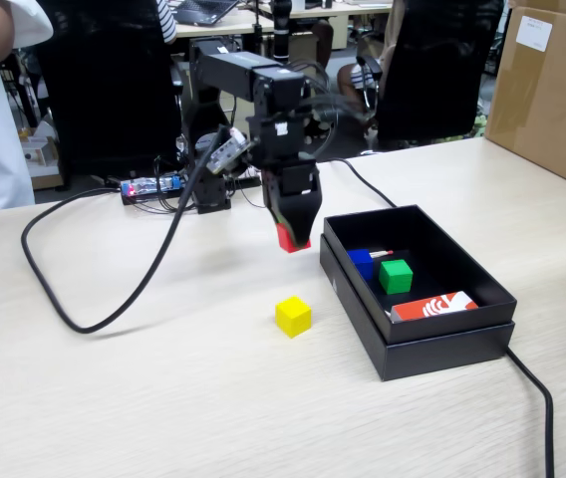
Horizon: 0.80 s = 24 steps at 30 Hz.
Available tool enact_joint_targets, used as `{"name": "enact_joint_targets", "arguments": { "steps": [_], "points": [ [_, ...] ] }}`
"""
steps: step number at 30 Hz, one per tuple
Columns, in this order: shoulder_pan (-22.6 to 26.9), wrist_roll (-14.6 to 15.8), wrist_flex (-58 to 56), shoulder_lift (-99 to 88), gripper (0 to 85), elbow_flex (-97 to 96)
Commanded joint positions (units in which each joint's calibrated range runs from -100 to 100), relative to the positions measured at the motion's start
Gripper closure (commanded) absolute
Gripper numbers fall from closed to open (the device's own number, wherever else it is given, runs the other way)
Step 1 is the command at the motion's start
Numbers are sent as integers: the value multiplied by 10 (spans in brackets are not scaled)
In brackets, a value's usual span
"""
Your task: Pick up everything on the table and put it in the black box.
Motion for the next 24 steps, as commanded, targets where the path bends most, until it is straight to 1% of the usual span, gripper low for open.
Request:
{"name": "enact_joint_targets", "arguments": {
  "steps": [1, 2, 6, 7, 13, 14, 18, 19, 20, 24],
  "points": [
    [29, 0, 0, -39, 763, 118],
    [41, 3, 0, -6, 763, 154],
    [61, 9, 0, 74, 763, 225],
    [69, 13, 0, 118, 763, 249],
    [80, 24, 0, 242, 761, 283],
    [84, 29, 0, 294, 758, 299],
    [89, 33, 0, 335, 754, 321],
    [90, 33, 0, 341, 714, 320],
    [90, 33, -10, 343, 630, 315],
    [88, 33, -18, 329, 540, 305]
  ]
}}
